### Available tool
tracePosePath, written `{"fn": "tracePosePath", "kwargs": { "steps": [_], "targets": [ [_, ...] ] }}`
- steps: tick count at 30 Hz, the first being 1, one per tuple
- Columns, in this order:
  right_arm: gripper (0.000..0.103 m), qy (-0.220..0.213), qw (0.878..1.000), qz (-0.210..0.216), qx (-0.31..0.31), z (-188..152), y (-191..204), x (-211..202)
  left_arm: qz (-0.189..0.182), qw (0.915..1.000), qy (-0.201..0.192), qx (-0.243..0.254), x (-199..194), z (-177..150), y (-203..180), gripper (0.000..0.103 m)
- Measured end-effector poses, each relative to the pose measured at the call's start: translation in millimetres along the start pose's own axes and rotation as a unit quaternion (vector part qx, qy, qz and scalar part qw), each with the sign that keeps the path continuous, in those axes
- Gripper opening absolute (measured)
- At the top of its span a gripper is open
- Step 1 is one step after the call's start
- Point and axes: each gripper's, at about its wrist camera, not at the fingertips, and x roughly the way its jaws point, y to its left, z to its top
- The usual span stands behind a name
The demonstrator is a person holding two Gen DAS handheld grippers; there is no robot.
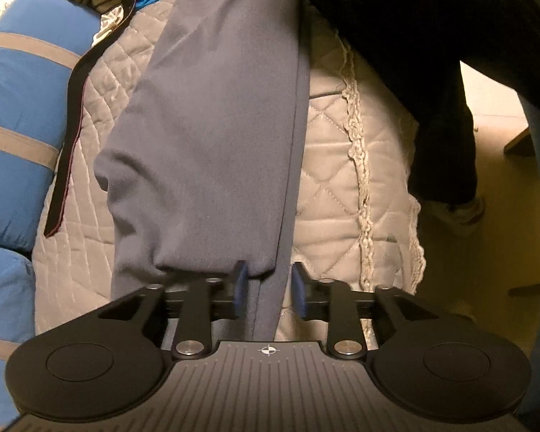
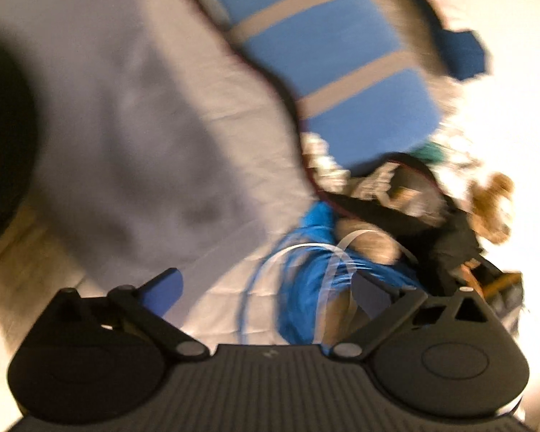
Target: Fold clothes
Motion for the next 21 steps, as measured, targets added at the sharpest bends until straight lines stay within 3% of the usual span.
{"fn": "tracePosePath", "kwargs": {
  "steps": [3, 8, 11, 15, 21],
  "targets": [
    [0.103, -0.006, 0.999, -0.014, 0.039, 13, -14, -4, -0.012, 0.9996, -0.023, -0.008, -9, -2, 3, 0.029],
    [0.103, -0.026, 0.993, 0.031, 0.114, 55, -8, -14, -0.021, 0.9957, -0.078, -0.045, -31, -5, 17, 0.033],
    [0.103, -0.038, 0.985, 0.058, 0.158, 80, -4, -20, -0.007, 0.9897, -0.112, -0.089, -40, -8, 31, 0.033],
    [0.103, -0.046, 0.97, 0.1, 0.218, 114, 8, -21, 0.025, 0.971, -0.15, -0.185, -46, -9, 60, 0.033],
    [0.103, -0.037, 0.933, 0.175, 0.312, 161, 57, -2, 0.095, 0.9267, -0.157, -0.328, -34, -2, 108, 0.033]
  ]
}}
